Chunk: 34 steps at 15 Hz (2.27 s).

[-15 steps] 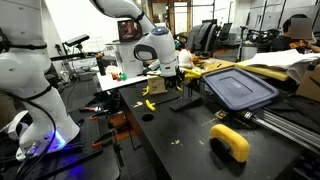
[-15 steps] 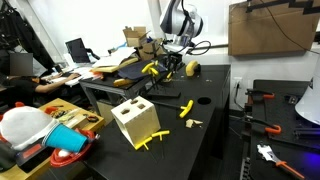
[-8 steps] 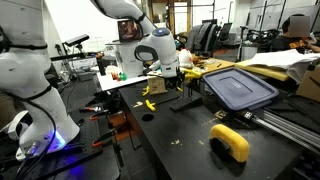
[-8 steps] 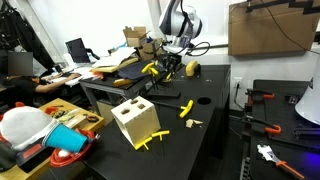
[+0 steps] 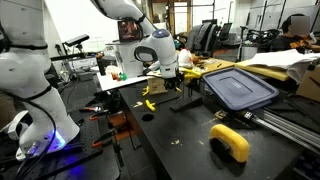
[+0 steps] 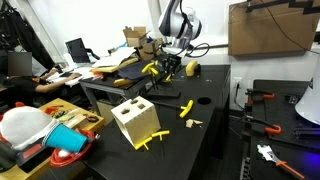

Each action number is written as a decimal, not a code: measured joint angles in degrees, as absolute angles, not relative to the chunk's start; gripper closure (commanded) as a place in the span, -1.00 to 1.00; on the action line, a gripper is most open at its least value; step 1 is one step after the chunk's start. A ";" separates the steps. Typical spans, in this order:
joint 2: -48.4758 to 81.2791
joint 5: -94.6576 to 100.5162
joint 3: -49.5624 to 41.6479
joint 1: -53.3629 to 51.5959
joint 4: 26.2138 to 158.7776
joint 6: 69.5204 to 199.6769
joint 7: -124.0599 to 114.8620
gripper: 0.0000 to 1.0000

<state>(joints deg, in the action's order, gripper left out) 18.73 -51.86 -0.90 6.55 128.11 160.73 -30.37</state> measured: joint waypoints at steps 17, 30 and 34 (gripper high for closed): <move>18.77 -51.86 -2.92 6.20 128.25 158.05 -30.53 0.90; 18.79 -51.86 -2.92 6.19 128.08 158.05 -30.53 0.90; 19.07 -51.87 -2.91 6.19 127.82 158.05 -30.52 0.90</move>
